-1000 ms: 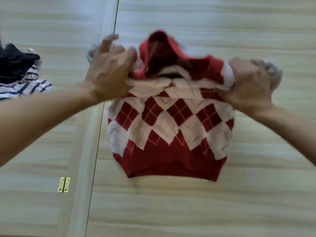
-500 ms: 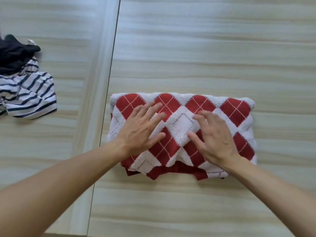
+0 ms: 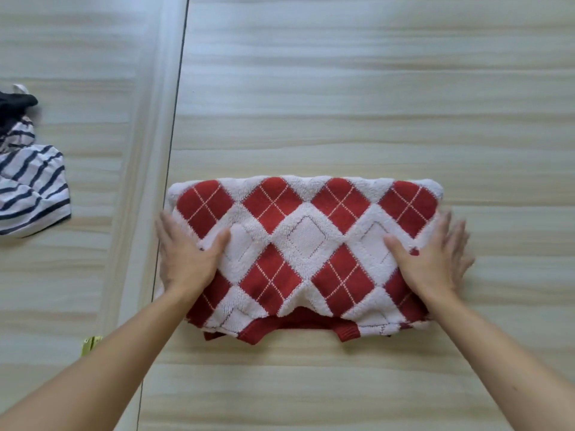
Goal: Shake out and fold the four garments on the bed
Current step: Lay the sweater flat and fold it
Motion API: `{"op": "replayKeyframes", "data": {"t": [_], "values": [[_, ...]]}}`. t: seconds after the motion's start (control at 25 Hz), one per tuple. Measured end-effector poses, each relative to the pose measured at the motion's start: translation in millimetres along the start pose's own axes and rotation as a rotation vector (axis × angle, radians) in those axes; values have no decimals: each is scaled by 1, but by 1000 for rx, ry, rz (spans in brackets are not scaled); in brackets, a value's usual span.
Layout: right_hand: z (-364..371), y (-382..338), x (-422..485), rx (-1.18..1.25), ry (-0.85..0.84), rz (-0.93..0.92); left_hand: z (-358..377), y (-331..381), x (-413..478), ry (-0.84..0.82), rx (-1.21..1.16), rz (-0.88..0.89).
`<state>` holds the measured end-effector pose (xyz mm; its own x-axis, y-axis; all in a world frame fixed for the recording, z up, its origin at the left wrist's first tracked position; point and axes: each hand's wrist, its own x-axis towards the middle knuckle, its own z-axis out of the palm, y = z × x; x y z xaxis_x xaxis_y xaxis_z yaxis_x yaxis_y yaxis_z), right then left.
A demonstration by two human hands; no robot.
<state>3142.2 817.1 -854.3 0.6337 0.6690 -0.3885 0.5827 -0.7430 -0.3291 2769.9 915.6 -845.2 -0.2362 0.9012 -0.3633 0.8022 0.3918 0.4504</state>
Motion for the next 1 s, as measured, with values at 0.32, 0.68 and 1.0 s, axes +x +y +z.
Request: {"op": "replayKeyframes", "data": {"t": [0.32, 0.68, 1.0], "values": [[-51, -19, 6, 1027, -532, 492, -31, 46, 0, -297, -448, -453], [-125, 100, -62, 1534, -153, 514, 2, 300, -70, -295, 46, 526], [-142, 236, -86, 1682, 318, 890, 184, 526, -131, -436, 493, 1062]]}}
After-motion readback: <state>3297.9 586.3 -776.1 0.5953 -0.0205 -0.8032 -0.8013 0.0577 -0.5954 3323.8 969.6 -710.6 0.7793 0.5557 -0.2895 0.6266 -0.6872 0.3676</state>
